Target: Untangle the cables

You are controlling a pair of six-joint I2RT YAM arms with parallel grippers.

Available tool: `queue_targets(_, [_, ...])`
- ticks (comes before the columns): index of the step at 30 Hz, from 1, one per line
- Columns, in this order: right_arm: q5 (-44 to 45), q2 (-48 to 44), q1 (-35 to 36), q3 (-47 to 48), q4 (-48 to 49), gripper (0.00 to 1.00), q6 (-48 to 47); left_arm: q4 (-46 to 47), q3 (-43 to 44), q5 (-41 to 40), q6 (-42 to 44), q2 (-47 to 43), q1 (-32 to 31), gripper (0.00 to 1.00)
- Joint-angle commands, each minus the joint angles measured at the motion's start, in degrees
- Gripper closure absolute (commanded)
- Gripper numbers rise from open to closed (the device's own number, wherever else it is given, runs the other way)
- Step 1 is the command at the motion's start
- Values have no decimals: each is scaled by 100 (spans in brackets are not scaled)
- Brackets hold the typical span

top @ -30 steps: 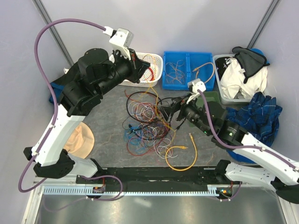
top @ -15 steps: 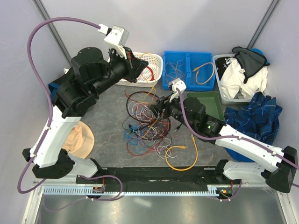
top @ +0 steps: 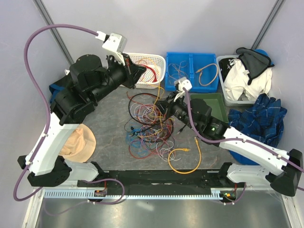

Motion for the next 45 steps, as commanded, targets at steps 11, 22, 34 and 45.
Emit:
queue_targets(11, [1044,-496,-1,2485,-1811,100,-612,2029,-3350,-354,-937,-1233,-12,98])
queue_targets(22, [7,-786,-1,1511,-1628,93,-164,2056,-2894,33,-990,-1075,-12,98])
queue_targets(34, [-723,-786,8,1053,-968,49,126,2038,-2753,156,-1008,-855,-12,98])
queue_targets(45, [-241,-1515,8,351,-959,41,-93,1678,-1919,-143,-577,-759,-12,98])
